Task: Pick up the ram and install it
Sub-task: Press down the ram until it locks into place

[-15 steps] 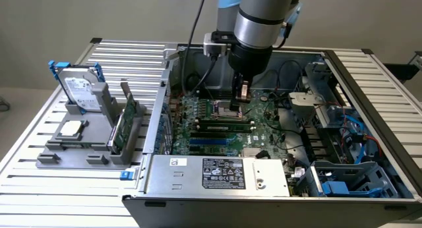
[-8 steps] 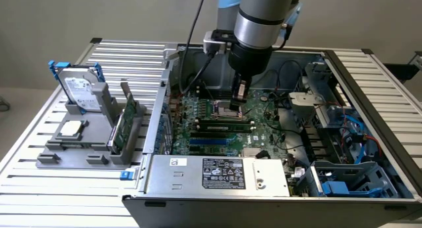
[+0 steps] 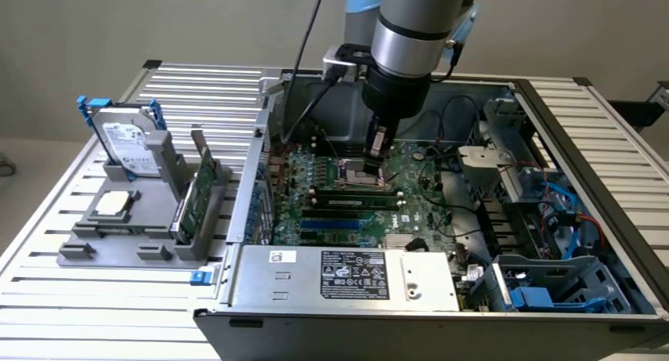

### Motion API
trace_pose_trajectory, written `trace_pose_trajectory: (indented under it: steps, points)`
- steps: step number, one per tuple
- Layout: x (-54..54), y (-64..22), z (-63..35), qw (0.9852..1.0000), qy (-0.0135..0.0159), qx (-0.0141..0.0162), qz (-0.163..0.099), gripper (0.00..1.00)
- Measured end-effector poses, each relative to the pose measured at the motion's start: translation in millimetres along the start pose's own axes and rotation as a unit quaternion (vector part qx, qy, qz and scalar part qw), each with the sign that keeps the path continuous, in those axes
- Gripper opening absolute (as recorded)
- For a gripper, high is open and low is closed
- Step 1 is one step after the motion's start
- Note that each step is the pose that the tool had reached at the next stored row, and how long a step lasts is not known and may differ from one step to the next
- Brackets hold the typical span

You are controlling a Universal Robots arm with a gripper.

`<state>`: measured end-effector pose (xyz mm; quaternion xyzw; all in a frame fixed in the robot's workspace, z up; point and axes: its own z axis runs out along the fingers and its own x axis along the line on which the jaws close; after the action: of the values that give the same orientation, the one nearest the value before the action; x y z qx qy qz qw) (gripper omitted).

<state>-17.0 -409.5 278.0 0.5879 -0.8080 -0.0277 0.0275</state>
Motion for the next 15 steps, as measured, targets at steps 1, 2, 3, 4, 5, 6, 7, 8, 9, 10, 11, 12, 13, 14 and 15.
trace_pose_trajectory:
  steps: [1, 2, 3, 4, 5, 6, 7, 8, 9, 10, 11, 12, 13, 14, 15]
  points:
    - [0.0, 0.0, 0.0, 1.0, -0.0006, -0.0001, 0.008, 0.11]
    - [0.0, 0.0, 0.0, 0.9999, -0.0013, -0.0002, 0.016, 0.11]
    - [0.0, 0.0, 0.1, 0.9997, -0.0019, -0.0003, 0.023, 0.11]
    - [0.0, 0.0, 0.0, 0.9995, -0.0024, -0.0004, 0.031, 0.11]
    - [0.0, 0.0, 0.0, 0.9992, -0.0031, -0.0005, 0.04, 0.11]
    - [0.0, 0.0, 0.0, 0.9989, -0.0037, -0.0005, 0.047, 0.11]
    - [0.0, 0.0, 0.0, 0.9985, -0.0043, -0.0006, 0.055, 0.11]
    - [0.0, 0.0, 0.1, 0.998, -0.0049, -0.0007, 0.063, 0.11]
    - [0.0, 0.0, 0.1, 0.9975, -0.0054, -0.0008, 0.07, 0.11]
    - [0.0, 0.0, 0.1, 0.9969, -0.0058, -0.0008, 0.078, 0.11]
    - [0.0, 0.0, 0.0, 0.9963, -0.006, -0.0008, 0.085, 0.11]
    - [0.0, -0.1, 0.0, 0.9957, -0.006, -0.0006, 0.092, 0.11]
    - [0.0, -0.1, 0.0, 0.9951, -0.0058, -0.0004, 0.099, 0.11]
    - [0.0, -0.1, 0.1, 0.9944, -0.0055, -0.0001, 0.106, 0.11]
    - [0.0, 0.0, 0.2, 0.9937, -0.0049, 0.0003, 0.112, 0.11]
